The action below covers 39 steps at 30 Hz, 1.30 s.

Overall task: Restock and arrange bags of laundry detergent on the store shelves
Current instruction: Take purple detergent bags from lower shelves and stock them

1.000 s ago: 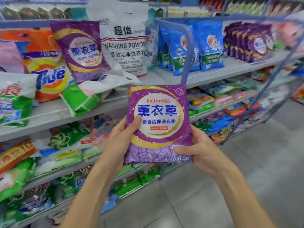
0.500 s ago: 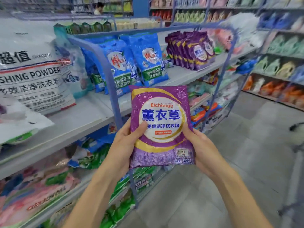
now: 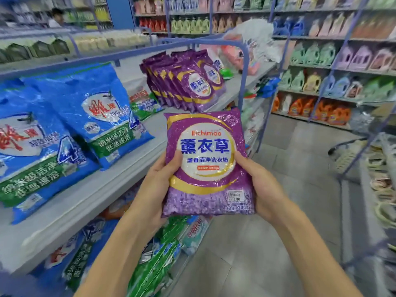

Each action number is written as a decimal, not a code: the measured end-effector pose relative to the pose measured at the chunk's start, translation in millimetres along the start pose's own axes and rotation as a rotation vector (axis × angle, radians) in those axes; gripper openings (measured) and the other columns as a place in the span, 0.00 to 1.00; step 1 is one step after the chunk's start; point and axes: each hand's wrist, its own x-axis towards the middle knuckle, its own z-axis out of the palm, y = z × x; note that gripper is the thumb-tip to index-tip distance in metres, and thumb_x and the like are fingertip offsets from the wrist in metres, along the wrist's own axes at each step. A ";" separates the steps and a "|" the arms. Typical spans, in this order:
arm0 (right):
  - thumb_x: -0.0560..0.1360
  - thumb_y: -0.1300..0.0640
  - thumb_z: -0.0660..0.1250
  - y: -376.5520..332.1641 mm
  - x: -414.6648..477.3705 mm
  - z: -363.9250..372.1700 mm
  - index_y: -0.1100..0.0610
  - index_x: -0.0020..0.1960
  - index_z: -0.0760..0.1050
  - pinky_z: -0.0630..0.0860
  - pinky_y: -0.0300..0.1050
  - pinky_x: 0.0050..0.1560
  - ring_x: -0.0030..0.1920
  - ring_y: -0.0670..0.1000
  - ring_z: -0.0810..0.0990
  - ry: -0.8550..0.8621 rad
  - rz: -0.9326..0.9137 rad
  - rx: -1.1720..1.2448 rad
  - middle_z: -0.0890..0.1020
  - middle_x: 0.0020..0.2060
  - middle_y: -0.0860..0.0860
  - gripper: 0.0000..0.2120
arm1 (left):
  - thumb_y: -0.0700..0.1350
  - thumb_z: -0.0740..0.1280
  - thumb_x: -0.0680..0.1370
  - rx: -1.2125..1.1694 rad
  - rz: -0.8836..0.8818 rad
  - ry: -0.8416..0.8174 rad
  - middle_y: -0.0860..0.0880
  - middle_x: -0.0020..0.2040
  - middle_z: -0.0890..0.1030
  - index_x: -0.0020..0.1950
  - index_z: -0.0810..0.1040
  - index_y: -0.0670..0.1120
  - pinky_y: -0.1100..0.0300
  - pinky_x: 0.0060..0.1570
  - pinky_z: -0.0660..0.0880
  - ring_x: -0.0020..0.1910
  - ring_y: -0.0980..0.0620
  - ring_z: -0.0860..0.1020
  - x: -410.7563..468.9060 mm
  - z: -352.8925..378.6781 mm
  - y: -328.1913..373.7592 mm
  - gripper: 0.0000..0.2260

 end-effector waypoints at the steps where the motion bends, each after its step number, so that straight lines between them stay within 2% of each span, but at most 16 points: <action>1: 0.82 0.49 0.63 -6.7 11.4 -9.9 0.57 0.62 0.82 0.84 0.54 0.53 0.54 0.57 0.87 0.008 -0.004 0.001 0.87 0.55 0.57 0.16 | 0.51 0.66 0.80 0.013 -0.004 -0.006 0.46 0.55 0.87 0.62 0.80 0.52 0.50 0.44 0.85 0.51 0.45 0.86 16.6 8.1 -3.2 0.12; 6: 0.82 0.48 0.62 -42.3 77.8 -68.6 0.56 0.64 0.81 0.83 0.53 0.55 0.56 0.57 0.86 0.018 -0.015 0.007 0.86 0.57 0.57 0.18 | 0.53 0.65 0.80 0.048 -0.007 -0.028 0.47 0.59 0.85 0.66 0.78 0.54 0.46 0.56 0.82 0.57 0.44 0.85 102.3 56.4 -26.9 0.15; 12: 0.83 0.50 0.61 -102.9 162.4 -136.5 0.57 0.59 0.82 0.84 0.52 0.52 0.53 0.56 0.87 -0.024 0.012 -0.008 0.87 0.53 0.57 0.14 | 0.49 0.67 0.80 0.015 0.000 0.021 0.45 0.58 0.86 0.65 0.79 0.52 0.48 0.51 0.84 0.55 0.43 0.85 190.4 126.9 -49.8 0.14; 17: 0.76 0.53 0.68 -142.8 228.9 -180.6 0.61 0.65 0.79 0.85 0.51 0.50 0.54 0.58 0.87 -0.113 0.012 -0.029 0.86 0.55 0.59 0.20 | 0.42 0.67 0.81 0.000 0.040 0.082 0.43 0.57 0.86 0.63 0.80 0.51 0.48 0.48 0.84 0.53 0.42 0.85 248.4 170.8 -61.5 0.12; 21: 0.79 0.54 0.67 -159.3 283.6 -205.2 0.60 0.65 0.79 0.84 0.55 0.55 0.56 0.60 0.86 -0.157 0.058 -0.042 0.86 0.57 0.60 0.17 | 0.41 0.67 0.80 0.007 0.083 0.131 0.44 0.57 0.86 0.66 0.79 0.50 0.50 0.47 0.84 0.53 0.43 0.86 297.5 190.9 -66.2 0.14; 23: 0.78 0.55 0.69 -167.9 316.2 -213.7 0.61 0.63 0.80 0.83 0.56 0.56 0.55 0.60 0.86 -0.165 0.057 -0.057 0.86 0.55 0.60 0.16 | 0.40 0.68 0.79 -0.001 0.100 0.159 0.43 0.57 0.86 0.67 0.78 0.49 0.50 0.48 0.84 0.54 0.43 0.85 327.2 197.6 -68.5 0.16; 27: 0.79 0.58 0.69 -187.1 384.7 -224.8 0.59 0.56 0.83 0.82 0.58 0.58 0.50 0.58 0.87 -0.174 0.047 -0.166 0.87 0.51 0.58 0.09 | 0.39 0.70 0.77 -0.044 0.147 0.203 0.44 0.58 0.85 0.67 0.78 0.49 0.49 0.49 0.84 0.55 0.42 0.85 388.1 205.4 -73.1 0.19; 30: 0.77 0.56 0.70 -201.4 435.3 -229.1 0.59 0.61 0.81 0.80 0.60 0.60 0.54 0.59 0.86 -0.217 0.043 -0.192 0.87 0.54 0.58 0.14 | 0.37 0.70 0.77 -0.081 0.173 0.247 0.44 0.57 0.86 0.68 0.76 0.50 0.50 0.45 0.84 0.52 0.42 0.86 435.9 207.9 -73.6 0.21; 33: 0.75 0.57 0.70 -218.9 480.3 -226.4 0.56 0.62 0.80 0.83 0.56 0.56 0.54 0.59 0.86 -0.295 0.013 -0.193 0.87 0.55 0.57 0.16 | 0.37 0.71 0.76 -0.102 0.219 0.292 0.45 0.56 0.86 0.71 0.74 0.51 0.51 0.43 0.84 0.52 0.43 0.86 474.9 209.4 -68.4 0.24; 37: 0.74 0.56 0.71 -231.8 534.1 -210.8 0.55 0.62 0.80 0.84 0.51 0.53 0.55 0.57 0.86 -0.375 -0.040 -0.184 0.87 0.55 0.55 0.17 | 0.37 0.71 0.74 -0.032 0.349 0.384 0.47 0.58 0.86 0.70 0.75 0.52 0.52 0.49 0.83 0.56 0.45 0.85 513.7 208.3 -55.4 0.25; 39: 0.75 0.55 0.71 -236.9 560.2 -196.0 0.53 0.60 0.81 0.83 0.52 0.53 0.54 0.56 0.87 -0.404 -0.075 -0.230 0.87 0.53 0.54 0.14 | 0.38 0.71 0.74 -0.013 0.400 0.442 0.47 0.59 0.85 0.69 0.75 0.52 0.50 0.54 0.82 0.58 0.45 0.84 531.5 207.3 -45.5 0.24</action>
